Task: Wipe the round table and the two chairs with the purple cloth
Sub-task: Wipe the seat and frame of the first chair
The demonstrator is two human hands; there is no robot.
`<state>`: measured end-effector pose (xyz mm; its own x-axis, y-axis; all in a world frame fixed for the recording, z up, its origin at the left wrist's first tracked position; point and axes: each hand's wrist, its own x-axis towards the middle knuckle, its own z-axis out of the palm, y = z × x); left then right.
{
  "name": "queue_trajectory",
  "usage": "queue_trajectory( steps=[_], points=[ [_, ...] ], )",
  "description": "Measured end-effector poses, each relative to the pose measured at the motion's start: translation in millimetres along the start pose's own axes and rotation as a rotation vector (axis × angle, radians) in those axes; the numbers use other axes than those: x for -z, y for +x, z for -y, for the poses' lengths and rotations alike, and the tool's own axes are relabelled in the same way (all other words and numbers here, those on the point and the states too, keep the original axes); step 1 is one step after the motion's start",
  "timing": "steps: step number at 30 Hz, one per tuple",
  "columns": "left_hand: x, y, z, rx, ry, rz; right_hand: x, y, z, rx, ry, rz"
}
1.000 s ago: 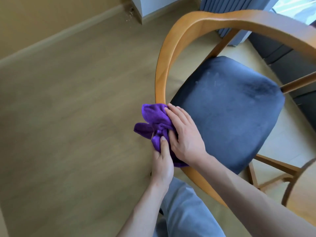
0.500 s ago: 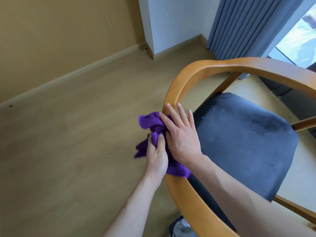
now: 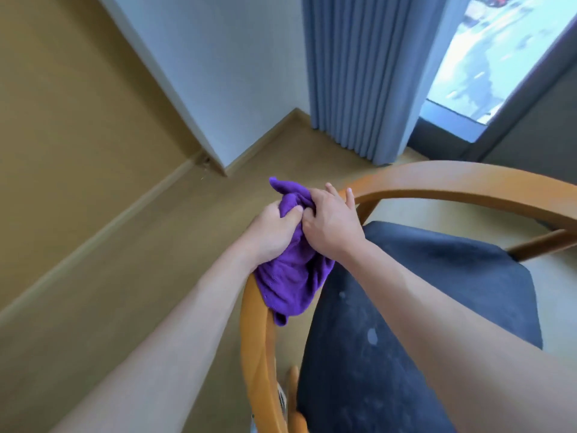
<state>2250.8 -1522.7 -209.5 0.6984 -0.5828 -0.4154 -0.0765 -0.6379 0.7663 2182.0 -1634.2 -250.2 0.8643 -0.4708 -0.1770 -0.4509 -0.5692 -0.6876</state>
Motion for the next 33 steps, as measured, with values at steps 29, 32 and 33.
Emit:
queue_trajectory(
  steps=[29, 32, 33],
  points=[
    [-128, 93, -116, -0.331, 0.053, 0.124, 126, -1, -74, -0.486, 0.307, -0.469],
    [-112, 23, -147, -0.402, -0.042, 0.101, 151, -76, -41, -0.446, 0.553, -0.612],
    [-107, -2, -162, -0.443, -0.047, 0.103, 162, -105, -30, -0.436, 0.640, -0.670]
  ],
)
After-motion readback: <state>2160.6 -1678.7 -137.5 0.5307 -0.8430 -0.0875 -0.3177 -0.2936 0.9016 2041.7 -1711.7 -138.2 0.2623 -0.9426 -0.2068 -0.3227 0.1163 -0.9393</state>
